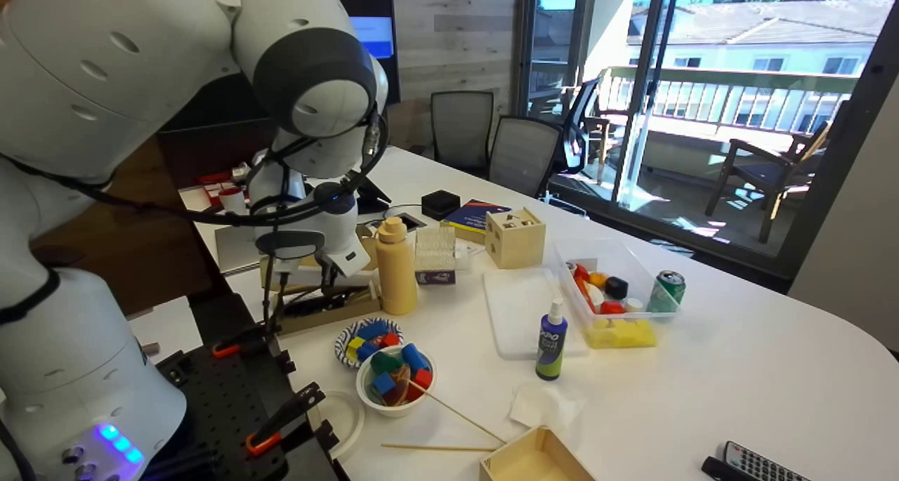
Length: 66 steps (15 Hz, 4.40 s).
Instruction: Put the white foam in the brown box.
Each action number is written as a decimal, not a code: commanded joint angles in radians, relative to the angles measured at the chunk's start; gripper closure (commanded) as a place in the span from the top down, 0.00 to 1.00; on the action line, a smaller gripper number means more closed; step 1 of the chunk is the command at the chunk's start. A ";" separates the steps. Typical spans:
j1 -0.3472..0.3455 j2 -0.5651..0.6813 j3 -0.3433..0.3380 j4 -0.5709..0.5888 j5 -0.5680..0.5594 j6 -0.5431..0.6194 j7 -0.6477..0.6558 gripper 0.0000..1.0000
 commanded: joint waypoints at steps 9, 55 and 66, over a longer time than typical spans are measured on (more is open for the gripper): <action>0.052 0.026 -0.037 0.070 -0.116 -0.003 0.024 0.03; 1.234 -0.280 -0.800 0.188 0.266 -0.330 0.237 1.00; 1.133 -0.297 -0.697 0.174 0.165 -0.264 0.123 1.00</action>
